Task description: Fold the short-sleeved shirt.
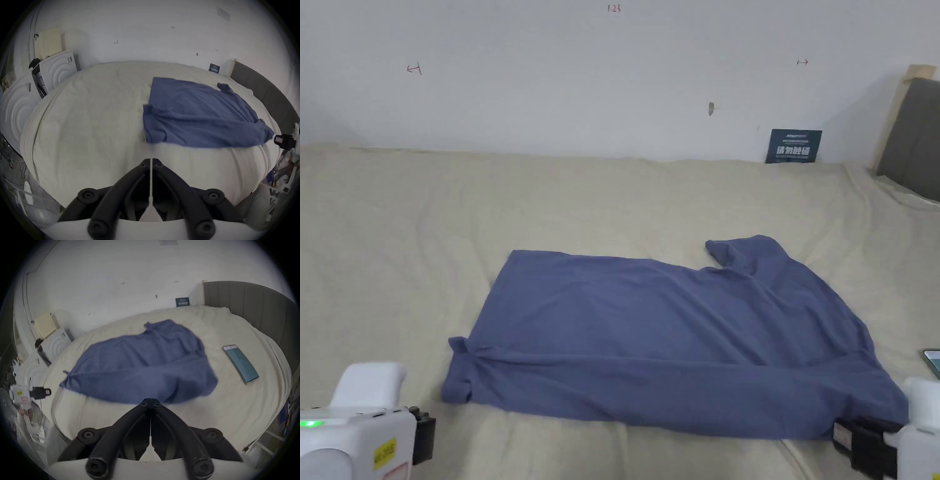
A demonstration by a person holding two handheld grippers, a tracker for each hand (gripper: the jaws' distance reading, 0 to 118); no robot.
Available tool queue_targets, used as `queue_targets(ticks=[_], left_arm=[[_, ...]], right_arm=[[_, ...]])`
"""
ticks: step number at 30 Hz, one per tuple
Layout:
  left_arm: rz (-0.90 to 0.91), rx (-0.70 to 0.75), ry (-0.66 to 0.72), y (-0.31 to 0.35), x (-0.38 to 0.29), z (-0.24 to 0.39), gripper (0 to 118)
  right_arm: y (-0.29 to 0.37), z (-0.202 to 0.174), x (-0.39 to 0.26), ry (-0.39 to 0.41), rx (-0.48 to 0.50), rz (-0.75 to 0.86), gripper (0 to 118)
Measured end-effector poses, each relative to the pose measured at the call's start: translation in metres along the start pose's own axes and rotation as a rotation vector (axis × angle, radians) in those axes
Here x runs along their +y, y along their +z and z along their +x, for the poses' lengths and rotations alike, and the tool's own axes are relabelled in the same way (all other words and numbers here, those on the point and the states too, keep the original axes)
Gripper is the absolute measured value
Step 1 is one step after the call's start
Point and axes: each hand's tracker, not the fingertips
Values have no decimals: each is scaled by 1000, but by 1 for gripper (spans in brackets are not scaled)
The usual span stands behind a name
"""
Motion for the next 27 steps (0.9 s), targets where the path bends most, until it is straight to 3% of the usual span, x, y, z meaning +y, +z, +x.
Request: queue_targets(ticks=[2,7,8,10,11,12,17,18,20,22,24,25,26,27], left_arm=[[-24,52,-64,-7,-1,1,0],[9,-27,-1,-24,23,-12,1],[-3,-27,-18,-30,30,-11,29],[-1,-18,-36,-43,41,-10,101],[7,-41,-39,-50,46,-8,118],[53,-64,-43,-53,52,-9,117],[-45,47,-98,-97,60,-1,116],[-98,42,-93,-103,59,0,111],[-134,-36,-45,-112,52,-1,90],[-80,27,-59,-106,49,5,86],[-87,31,-70,-99,52,9,65],[-76,37,-66,-96,53,10,50],[-70,39,-62,-92,54,11,25],[-66,29,-43,-90,57,10,17]], right_arm=[[-5,-10,-9,-1,8,-7,0],[-15,-19,-13,-32,13,-36,0],[-16,-19,-13,-30,11,-36,0],[-18,-20,-12,-28,12,-40,0],[-18,-20,-12,-28,15,-41,0],[-19,-21,-11,-29,14,-43,0],[-17,-15,-10,-28,7,-45,0],[-16,-15,-10,-29,6,-45,0],[-15,-11,-10,-31,2,-45,0],[-13,-7,-11,-40,-6,-39,0],[-11,-2,-11,-59,-14,-38,0],[-7,-1,-12,-62,-11,-32,0],[-4,1,-13,-64,-17,-27,0],[-2,4,-13,-72,-35,-23,0]])
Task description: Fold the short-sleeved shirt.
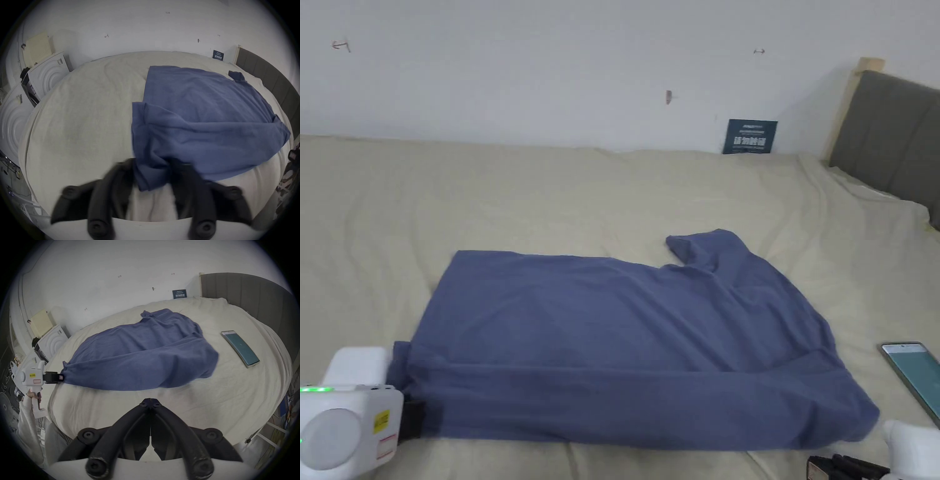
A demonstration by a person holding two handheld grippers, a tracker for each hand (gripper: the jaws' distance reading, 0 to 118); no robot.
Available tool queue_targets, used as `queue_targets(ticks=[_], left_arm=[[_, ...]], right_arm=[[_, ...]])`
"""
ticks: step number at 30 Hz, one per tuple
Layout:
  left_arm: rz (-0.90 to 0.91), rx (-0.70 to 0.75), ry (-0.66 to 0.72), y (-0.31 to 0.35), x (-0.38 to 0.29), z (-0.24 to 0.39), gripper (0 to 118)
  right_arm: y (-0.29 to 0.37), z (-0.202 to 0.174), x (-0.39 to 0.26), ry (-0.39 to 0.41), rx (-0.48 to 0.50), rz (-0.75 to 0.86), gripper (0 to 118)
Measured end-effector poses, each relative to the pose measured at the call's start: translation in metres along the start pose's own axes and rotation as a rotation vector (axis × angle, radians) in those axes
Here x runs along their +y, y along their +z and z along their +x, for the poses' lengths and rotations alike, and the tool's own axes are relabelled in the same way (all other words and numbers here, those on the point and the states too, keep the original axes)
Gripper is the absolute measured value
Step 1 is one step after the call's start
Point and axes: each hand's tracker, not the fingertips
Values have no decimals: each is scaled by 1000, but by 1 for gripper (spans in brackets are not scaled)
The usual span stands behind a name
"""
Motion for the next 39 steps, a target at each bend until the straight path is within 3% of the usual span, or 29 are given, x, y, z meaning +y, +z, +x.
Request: queue_targets(ticks=[2,3,4,5,6,7,10,13,15,17,22,23,25,28,30,34,39], left_arm=[[1,6,0,2,2,0,16],[-3,-2,2,2,2,-1,16],[-11,-5,-1,3,2,-2,16],[-5,-9,-4,4,1,-3,15],[-4,-15,13,6,2,-5,15],[-7,-20,22,7,3,-5,15],[-7,-14,16,6,5,-4,15],[-14,2,-9,10,3,6,15],[-15,6,-7,11,3,7,15],[-17,2,0,12,4,6,15],[-27,6,-7,15,6,9,15],[-27,9,-13,15,6,10,15],[-15,9,4,19,6,9,15],[-7,4,8,25,5,8,15],[-3,6,-6,30,2,12,14],[28,-16,10,44,-2,7,9],[48,-62,25,69,-14,0,9]], right_arm=[[3,13,0,-8,-10,9,2],[4,19,1,-20,-20,16,14],[4,26,3,-32,-22,24,41],[5,32,6,-45,-20,28,84],[5,41,10,-68,-12,37,104],[4,47,14,-86,3,52,105],[-3,60,31,-103,1,88,105],[-28,68,48,-62,-82,101,105],[-48,75,57,-77,-61,78,105],[-67,77,62,-151,-26,2,104],[-96,66,54,-90,-108,-95,96],[-93,61,53,-27,-132,-83,86],[-82,56,55,1,-159,-88,66],[-72,57,56,6,-100,-97,9],[-71,51,55,-14,-82,-85,10],[-63,40,60,19,-116,-77,9],[-22,48,70,-59,-58,-12,10]])
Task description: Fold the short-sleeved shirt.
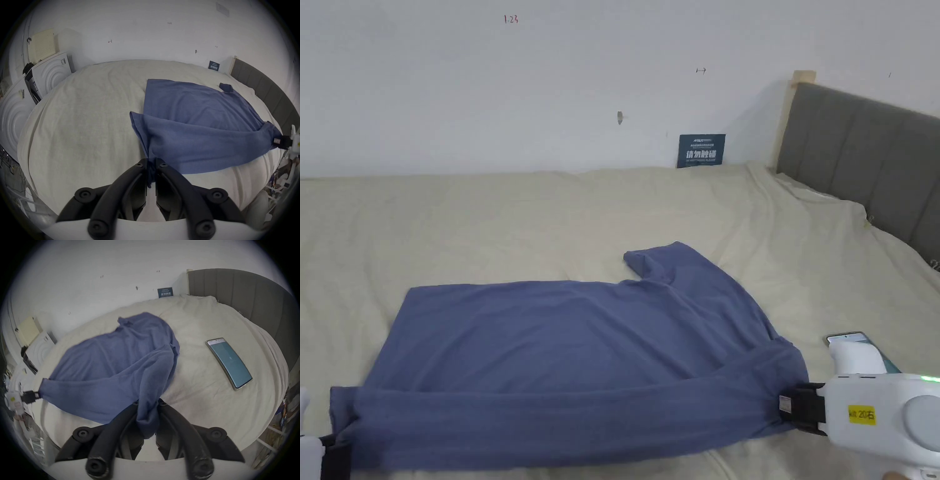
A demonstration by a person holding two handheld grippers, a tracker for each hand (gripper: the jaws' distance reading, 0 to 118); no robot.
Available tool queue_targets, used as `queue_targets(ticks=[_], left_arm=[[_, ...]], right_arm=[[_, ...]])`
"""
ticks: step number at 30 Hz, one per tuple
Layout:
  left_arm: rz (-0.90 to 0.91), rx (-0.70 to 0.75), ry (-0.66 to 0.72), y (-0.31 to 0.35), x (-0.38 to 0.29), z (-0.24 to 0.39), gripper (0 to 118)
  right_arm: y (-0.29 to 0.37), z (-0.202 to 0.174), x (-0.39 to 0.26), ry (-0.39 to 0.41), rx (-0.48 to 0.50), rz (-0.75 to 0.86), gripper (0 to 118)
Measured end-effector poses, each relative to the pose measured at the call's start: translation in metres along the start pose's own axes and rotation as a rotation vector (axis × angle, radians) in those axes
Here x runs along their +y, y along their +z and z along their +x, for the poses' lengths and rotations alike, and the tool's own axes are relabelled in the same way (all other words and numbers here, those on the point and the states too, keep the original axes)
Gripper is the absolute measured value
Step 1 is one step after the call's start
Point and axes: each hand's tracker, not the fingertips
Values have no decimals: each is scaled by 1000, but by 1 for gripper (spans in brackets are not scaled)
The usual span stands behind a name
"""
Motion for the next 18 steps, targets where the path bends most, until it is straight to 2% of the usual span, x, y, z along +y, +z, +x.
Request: queue_targets(ticks=[6,9,12,13,14,15,16,17,18], left_arm=[[10,6,-31,39,-39,-6,9],[-14,-19,-1,53,-69,-11,9],[-31,-19,-47,54,-95,-6,9],[-34,-20,-66,52,-101,-5,9],[-32,-17,-52,50,-104,-4,10],[-26,-8,-47,52,-106,-3,12],[29,-4,-18,59,-108,-2,21],[94,-38,24,64,-110,-5,58],[121,-68,34,68,-110,-7,95]], right_arm=[[52,0,-27,18,-11,6,9],[58,15,-53,11,-15,-30,10],[48,29,-79,-23,-25,-97,10],[46,32,-87,-27,-22,-97,15],[49,27,-93,-27,-39,-67,32],[54,22,-96,11,-45,-13,52],[58,20,-95,18,-43,8,76],[63,17,-93,4,-47,3,95],[68,17,-90,-7,-34,27,97]])
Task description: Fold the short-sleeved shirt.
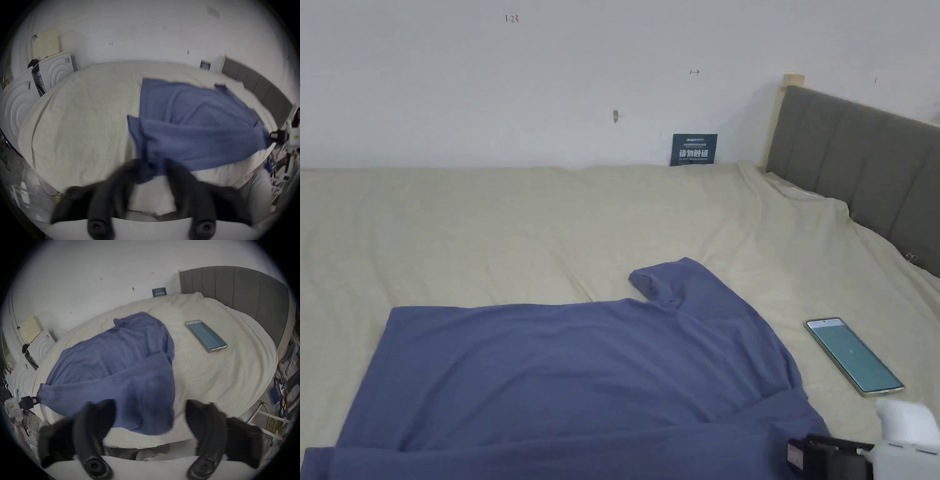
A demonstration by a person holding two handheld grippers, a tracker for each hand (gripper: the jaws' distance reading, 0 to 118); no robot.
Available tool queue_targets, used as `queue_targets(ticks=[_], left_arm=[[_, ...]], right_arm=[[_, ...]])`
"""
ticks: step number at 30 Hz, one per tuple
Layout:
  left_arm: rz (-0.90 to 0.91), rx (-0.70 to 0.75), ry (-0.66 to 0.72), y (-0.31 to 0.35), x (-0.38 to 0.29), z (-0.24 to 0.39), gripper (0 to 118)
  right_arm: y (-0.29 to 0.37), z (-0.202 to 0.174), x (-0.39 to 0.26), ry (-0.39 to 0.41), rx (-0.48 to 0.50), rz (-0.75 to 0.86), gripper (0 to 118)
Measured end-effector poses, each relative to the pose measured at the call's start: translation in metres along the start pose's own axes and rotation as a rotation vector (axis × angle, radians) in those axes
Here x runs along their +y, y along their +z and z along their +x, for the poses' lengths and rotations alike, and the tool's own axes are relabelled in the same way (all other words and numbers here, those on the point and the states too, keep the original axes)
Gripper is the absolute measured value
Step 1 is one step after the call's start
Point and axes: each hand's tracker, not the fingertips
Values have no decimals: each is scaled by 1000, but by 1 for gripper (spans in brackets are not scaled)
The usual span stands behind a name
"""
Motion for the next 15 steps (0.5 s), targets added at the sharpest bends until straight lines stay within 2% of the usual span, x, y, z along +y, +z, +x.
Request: queue_targets(ticks=[1,2,3,4,5,6,7,8,9,10,11,12,13,14,15], left_arm=[[-3,13,21,2,3,-1,118],[-16,46,24,4,7,-1,116],[51,28,-6,13,14,2,116],[15,28,11,18,18,0,116],[36,21,16,22,28,1,116],[25,21,2,30,33,4,115],[82,2,-50,37,39,7,114],[83,14,-83,40,47,12,106],[82,26,-109,42,53,16,93],[94,39,-136,40,60,22,74],[121,23,-150,41,64,28,60],[127,21,-153,37,71,33,54],[127,20,-163,32,77,38,54],[136,15,-165,29,83,43,27],[137,1,-166,28,87,50,15]], right_arm=[[11,-3,4,-26,20,46,97],[18,-4,8,-48,30,66,97],[25,-7,13,-56,23,75,97],[31,-6,18,-54,5,107,97],[38,-5,23,-43,-2,141,97],[45,-11,29,-4,-35,162,96],[49,-14,32,34,-29,185,96],[57,-21,40,59,-21,190,88],[59,-23,45,51,-25,178,73],[62,-27,50,62,-18,182,47],[62,-33,54,70,-4,194,24],[62,-38,59,87,11,200,13],[59,-43,62,110,8,208,13],[58,-48,66,114,-12,207,1],[55,-54,70,161,-37,176,0]])
